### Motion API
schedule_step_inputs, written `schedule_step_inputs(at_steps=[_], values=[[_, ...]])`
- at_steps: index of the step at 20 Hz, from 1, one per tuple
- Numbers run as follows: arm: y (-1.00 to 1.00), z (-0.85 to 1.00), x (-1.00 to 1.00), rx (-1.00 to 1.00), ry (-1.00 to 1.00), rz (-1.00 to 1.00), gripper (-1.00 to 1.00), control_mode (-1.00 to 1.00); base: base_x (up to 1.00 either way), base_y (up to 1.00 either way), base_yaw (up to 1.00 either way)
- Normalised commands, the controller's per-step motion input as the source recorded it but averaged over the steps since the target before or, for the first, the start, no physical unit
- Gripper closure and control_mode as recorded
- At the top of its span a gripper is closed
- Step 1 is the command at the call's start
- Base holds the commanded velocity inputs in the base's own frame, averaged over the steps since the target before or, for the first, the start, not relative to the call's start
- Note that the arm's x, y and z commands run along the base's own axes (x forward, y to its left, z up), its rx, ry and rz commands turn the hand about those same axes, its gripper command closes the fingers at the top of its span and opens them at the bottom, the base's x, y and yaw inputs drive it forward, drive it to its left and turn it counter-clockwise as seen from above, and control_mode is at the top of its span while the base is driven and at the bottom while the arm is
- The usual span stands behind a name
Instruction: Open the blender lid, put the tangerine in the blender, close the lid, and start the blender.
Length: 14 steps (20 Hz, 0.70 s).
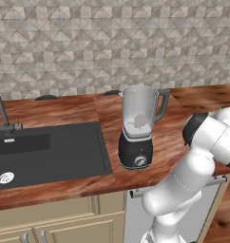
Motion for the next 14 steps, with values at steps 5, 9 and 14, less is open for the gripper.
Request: schedule_step_inputs(at_steps=[5, 9, 14], values=[[-0.1, -0.14, 0.03, 0.0, 0.0, 0.0, -1.0, -1.0, 0.0, 0.0, 0.0], [-0.14, -0.06, 0.0, 0.0, 0.0, 0.0, -1.0, -1.0, 0.0, 0.0, 0.0], [0.0, -0.21, 0.1, 0.0, 0.01, 0.0, -1.0, -1.0, 0.0, 0.0, 0.0]])
